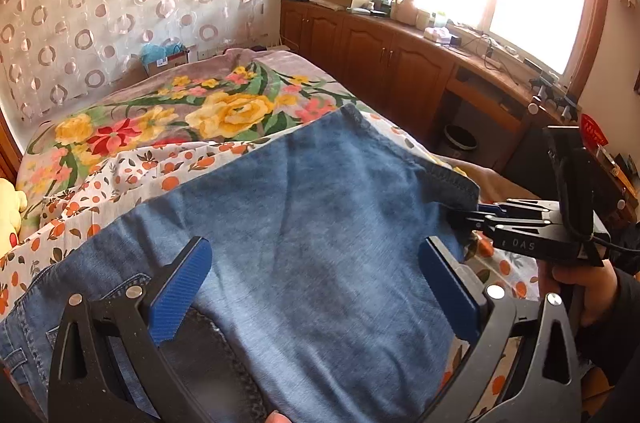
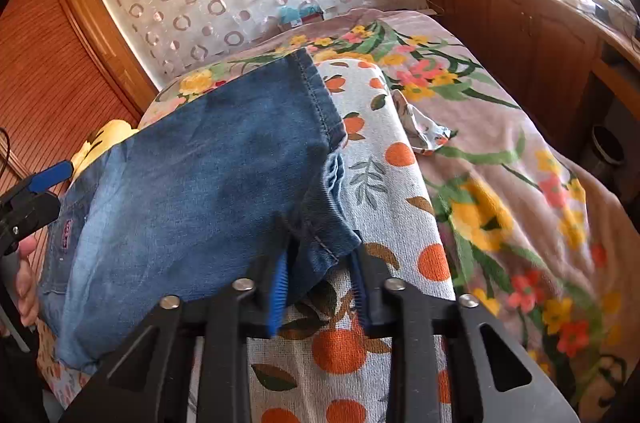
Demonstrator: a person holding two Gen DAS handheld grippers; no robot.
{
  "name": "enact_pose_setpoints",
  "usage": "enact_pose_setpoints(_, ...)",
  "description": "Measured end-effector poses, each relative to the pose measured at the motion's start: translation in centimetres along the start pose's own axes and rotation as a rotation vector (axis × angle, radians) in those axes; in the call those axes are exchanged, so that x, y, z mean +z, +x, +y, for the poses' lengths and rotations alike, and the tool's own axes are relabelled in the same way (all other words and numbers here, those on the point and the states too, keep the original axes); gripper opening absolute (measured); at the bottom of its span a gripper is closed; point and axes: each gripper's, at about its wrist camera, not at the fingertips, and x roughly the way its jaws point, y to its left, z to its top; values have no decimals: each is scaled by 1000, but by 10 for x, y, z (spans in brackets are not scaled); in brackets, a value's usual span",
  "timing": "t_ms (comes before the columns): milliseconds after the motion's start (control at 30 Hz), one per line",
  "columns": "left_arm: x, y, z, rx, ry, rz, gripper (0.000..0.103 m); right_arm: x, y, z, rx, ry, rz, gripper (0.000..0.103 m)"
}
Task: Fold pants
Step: 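Close the right tool on the jeans hem while the left tool grasps the jeans too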
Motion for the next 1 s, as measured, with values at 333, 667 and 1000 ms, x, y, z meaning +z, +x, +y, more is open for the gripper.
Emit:
enact_pose_setpoints(333,2,3,22,16,-29,5,103,10,-31,16,108,-67,-116,14)
enact_pose_setpoints(667,53,49,14,2,36,69,101,-9,-29,33,156,-195,-86,14)
enact_pose_setpoints(1000,138,118,-30,-86,76,175,97,0,-18,34,178,-223,-46,14)
